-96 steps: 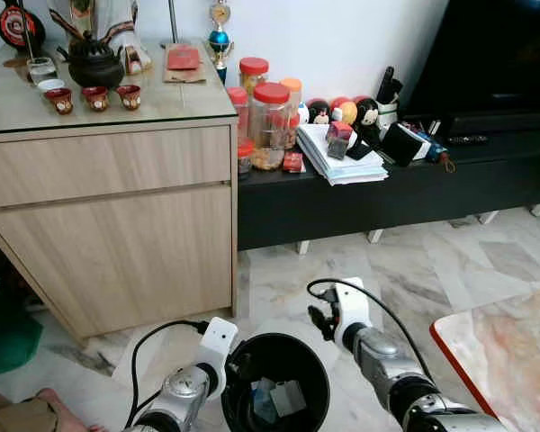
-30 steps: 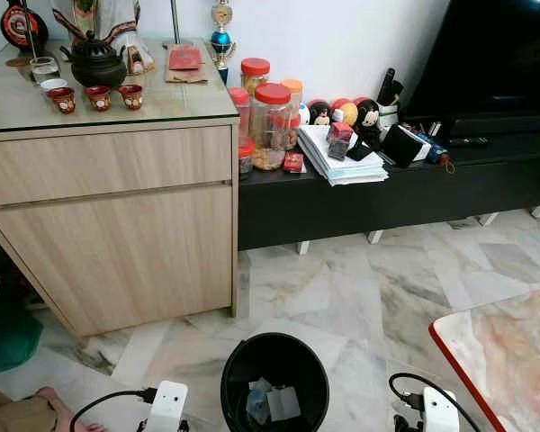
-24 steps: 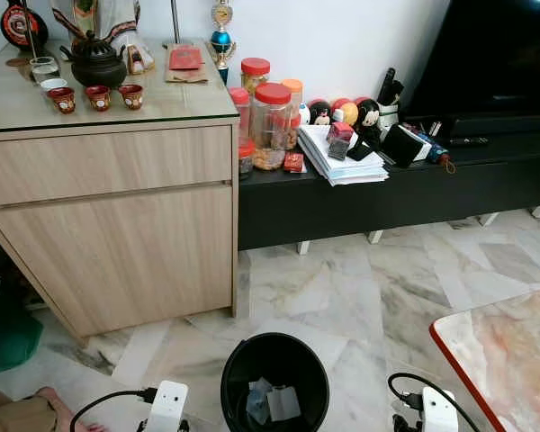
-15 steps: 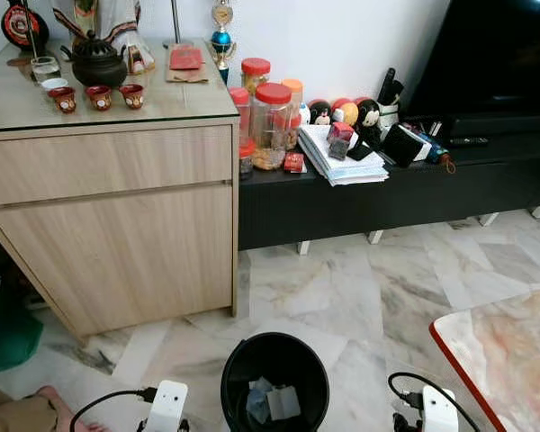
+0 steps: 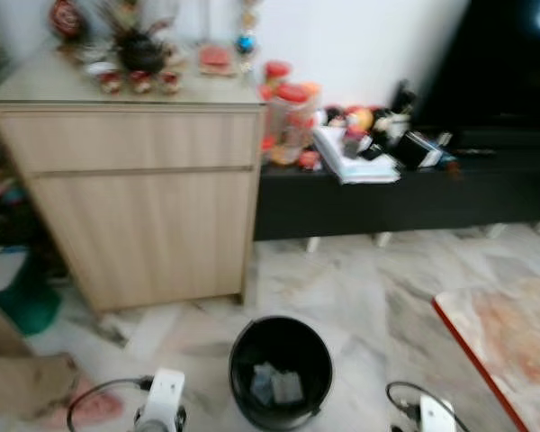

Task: Picking trash to rubbish bin

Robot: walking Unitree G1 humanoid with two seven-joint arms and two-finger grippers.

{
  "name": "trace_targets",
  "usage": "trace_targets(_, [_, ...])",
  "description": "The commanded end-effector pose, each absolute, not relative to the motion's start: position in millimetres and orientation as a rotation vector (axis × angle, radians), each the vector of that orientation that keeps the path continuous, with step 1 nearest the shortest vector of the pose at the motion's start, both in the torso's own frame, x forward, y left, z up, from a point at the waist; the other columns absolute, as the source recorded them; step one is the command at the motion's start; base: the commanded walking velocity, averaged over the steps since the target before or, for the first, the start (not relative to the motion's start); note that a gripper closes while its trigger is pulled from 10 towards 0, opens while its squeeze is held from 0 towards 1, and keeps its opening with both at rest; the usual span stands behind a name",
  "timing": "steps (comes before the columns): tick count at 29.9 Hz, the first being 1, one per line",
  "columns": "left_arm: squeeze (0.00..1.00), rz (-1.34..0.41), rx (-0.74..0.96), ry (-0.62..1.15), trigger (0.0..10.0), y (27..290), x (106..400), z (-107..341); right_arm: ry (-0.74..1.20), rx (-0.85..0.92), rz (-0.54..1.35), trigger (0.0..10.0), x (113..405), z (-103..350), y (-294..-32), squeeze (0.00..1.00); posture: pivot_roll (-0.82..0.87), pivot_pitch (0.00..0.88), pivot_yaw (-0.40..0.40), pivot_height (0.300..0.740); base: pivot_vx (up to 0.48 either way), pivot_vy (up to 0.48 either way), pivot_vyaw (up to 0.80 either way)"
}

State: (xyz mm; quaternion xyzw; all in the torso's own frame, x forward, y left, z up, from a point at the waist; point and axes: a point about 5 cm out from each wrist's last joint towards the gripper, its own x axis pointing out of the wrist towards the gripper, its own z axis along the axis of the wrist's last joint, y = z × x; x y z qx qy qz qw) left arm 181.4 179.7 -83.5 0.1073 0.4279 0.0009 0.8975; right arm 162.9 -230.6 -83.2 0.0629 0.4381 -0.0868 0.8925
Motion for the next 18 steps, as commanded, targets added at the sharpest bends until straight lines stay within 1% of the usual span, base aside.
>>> trace_targets(1, [0.00, -0.012, 0.222, 0.901, 10.0, 177.4, 181.1, -84.4, 0.912, 0.137, -0.195, 10.0, 159.2, -84.3, -232.5, 0.00, 0.07, 0.000, -0.120, 0.740, -0.285, 0.000, 0.00])
trace_targets(18, [0.00, -0.018, 0.223, 0.900, 10.0, 175.6, 181.8, -84.3, 0.908, 0.137, -0.190, 10.0, 160.5, -83.8, -232.0, 0.00, 0.06, 0.000, -0.123, 0.740, -0.286, 0.000, 0.00])
